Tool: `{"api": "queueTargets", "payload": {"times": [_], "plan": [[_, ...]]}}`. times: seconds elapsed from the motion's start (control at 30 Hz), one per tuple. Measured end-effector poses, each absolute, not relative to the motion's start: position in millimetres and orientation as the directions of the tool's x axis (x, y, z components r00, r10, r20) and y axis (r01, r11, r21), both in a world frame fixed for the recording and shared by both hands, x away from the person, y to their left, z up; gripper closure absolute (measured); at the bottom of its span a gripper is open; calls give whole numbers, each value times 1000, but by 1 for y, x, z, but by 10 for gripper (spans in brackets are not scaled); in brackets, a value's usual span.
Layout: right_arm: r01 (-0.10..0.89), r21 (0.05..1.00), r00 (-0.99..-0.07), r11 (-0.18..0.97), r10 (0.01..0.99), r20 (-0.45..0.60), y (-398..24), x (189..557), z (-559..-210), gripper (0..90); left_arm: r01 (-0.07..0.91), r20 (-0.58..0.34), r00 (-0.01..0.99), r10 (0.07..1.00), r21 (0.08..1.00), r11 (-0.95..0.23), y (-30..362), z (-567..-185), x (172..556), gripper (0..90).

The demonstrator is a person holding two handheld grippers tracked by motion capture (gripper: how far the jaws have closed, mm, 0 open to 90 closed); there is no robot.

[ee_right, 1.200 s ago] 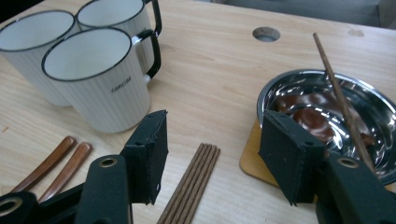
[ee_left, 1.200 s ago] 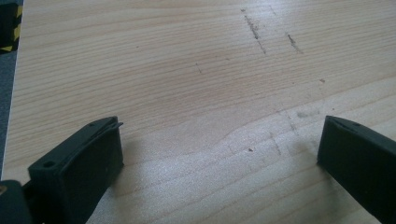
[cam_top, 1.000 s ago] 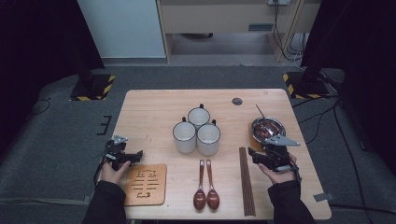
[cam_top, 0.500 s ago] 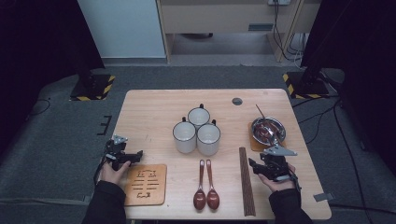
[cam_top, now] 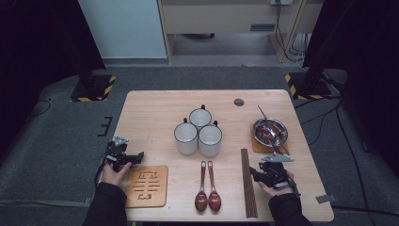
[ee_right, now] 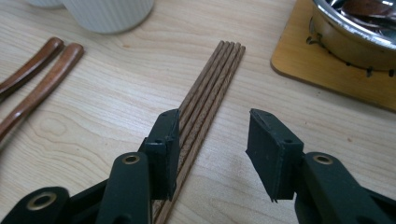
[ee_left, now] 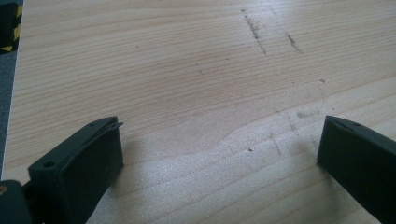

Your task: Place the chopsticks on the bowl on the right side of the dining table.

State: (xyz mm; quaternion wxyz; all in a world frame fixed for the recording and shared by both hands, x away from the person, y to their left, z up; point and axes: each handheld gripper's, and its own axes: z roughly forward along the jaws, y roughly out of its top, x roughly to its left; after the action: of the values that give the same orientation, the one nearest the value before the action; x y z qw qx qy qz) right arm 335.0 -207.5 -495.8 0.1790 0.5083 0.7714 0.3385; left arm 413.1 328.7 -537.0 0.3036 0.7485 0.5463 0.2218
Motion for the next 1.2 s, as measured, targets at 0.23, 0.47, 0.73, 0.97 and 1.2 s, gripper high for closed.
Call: {"api": "queueTargets", "payload": {"times": [0.23,0.47,0.73,0.97,1.2], "plan": [[673,685,-421,280,906,43,-203,336,-503,565,683,0,305,952,697,-218,329,-537,413,0],[679,673,-429,293,902,40,-199,336,-505,611,683,0,305,952,697,-219,329,-537,413,0],[695,656,-427,294,903,48,-200,338,-508,649,683,0,305,952,697,-219,329,-537,413,0],[707,638,-428,306,903,42,-200,341,-513,669,683,0,305,952,697,-219,329,-537,413,0],[712,634,-431,302,901,55,-198,341,-514,674,683,0,305,952,697,-219,329,-537,413,0]]}}
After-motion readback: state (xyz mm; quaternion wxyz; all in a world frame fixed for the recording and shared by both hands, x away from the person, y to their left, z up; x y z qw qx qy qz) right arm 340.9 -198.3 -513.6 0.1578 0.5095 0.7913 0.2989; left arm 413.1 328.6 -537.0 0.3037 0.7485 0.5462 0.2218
